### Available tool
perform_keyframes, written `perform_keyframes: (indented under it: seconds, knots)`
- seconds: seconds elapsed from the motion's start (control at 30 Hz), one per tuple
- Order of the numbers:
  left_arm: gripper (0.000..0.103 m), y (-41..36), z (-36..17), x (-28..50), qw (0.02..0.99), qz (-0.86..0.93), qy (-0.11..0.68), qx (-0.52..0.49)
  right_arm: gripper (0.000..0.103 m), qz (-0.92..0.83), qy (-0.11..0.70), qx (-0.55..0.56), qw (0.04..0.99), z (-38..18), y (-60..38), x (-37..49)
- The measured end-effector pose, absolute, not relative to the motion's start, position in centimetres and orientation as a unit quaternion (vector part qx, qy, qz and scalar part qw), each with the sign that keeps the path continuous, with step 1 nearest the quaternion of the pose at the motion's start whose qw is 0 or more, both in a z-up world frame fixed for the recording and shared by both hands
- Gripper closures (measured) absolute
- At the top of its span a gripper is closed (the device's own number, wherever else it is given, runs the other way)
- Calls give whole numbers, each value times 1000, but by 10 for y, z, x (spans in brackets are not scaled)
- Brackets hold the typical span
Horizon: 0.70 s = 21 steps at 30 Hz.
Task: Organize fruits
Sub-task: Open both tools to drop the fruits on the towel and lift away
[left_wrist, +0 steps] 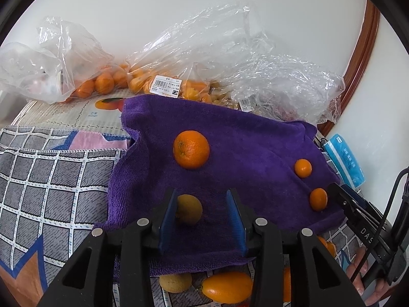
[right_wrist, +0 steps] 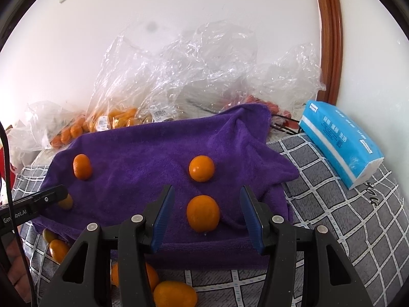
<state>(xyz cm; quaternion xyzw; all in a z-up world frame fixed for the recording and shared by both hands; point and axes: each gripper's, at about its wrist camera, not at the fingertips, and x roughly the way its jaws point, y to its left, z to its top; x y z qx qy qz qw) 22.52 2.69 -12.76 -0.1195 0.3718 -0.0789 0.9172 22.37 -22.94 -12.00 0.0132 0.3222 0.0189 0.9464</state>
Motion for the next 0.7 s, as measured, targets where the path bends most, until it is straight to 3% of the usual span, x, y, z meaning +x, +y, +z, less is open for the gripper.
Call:
perform_keyframes:
  seconds: [0.4,0.7]
  knots:
    - [53,23,-109,213,930,-87,338,-116,50,7,312,-14,950,-108,-219,210]
    - [51,24,-95,204,940,-86,310,-114,50,9,334,-17,942,-105,-216,179]
